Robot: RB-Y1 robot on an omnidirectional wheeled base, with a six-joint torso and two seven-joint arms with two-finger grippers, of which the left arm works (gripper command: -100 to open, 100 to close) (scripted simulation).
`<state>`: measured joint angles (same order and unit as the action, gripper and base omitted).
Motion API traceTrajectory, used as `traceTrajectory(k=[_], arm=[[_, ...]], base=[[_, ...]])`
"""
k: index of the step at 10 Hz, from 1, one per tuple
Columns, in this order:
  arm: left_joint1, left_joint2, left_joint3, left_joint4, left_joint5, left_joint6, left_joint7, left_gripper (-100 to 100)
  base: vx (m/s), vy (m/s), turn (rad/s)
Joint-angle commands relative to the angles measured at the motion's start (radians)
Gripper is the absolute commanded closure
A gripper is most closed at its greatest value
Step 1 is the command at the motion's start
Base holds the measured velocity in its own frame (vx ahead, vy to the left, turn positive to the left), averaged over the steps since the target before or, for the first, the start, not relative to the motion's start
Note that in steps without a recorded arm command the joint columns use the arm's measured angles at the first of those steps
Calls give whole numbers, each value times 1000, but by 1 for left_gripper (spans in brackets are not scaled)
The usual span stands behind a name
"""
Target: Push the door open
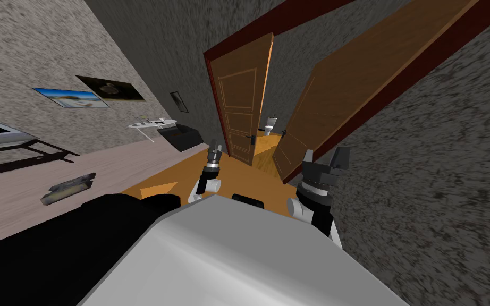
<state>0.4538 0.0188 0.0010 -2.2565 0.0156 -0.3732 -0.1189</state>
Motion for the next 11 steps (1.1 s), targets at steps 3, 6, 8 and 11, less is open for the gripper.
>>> traceTrajectory(k=[3,6,8,11], arm=[[-28,20,-11,65,3,9,10,-100],[-55,35,-21,127,5,17,19,-100],[-75,43,-28,172,7,23,26,-100],[-96,51,-36,220,9,29,33,-100]], base=[[102,25,-51],[157,36,-54],[141,39,-51],[101,28,-38]])
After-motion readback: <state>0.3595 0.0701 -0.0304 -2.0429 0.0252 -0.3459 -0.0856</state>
